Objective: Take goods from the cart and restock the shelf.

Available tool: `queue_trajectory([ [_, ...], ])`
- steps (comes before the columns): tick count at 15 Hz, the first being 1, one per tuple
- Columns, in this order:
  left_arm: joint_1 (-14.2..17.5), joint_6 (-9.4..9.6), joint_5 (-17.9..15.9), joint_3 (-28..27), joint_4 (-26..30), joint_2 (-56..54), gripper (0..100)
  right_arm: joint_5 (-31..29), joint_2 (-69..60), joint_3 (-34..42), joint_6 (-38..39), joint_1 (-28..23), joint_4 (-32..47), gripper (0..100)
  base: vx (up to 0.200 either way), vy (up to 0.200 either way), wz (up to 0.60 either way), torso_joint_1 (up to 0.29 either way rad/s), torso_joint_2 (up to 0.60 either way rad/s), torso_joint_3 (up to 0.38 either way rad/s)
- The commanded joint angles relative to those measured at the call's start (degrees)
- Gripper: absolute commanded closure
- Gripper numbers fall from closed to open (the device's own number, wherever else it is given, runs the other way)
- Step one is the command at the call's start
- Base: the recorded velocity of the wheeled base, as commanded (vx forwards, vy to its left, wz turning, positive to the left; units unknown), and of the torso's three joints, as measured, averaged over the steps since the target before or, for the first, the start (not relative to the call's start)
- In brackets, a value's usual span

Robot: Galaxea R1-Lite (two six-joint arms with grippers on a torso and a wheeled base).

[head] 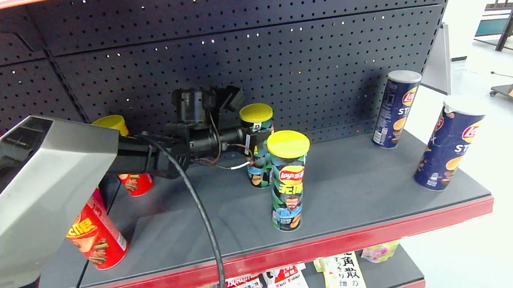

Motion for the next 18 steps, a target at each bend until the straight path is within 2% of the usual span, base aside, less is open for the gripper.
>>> queue_trajectory([
  [1,0.0,-0.03,-0.1,0.1,0.0,0.2,100,0.0,0.0,0.0,0.0,0.0,0.0,0,0.000,0.000,0.00,0.000,0.00,0.000],
  [3,-0.1,-0.03,0.0,0.1,0.0,0.2,100,0.0,0.0,0.0,0.0,0.0,0.0,0,0.000,0.000,0.00,0.000,0.00,0.000],
  [4,-0.1,-0.03,0.0,0.1,0.0,0.2,0,0.0,0.0,0.0,0.0,0.0,0.0,0,0.000,0.000,0.00,0.000,0.00,0.000],
  [11,0.0,-0.20,-0.1,0.2,0.4,-0.9,0,0.0,0.0,0.0,0.0,0.0,0.0,0,0.000,0.000,0.00,0.000,0.00,0.000],
  [18,0.7,-0.73,-0.5,5.9,4.9,-7.6,0,0.0,0.0,0.0,0.0,0.1,0.0,0,0.000,0.000,0.00,0.000,0.00,0.000],
])
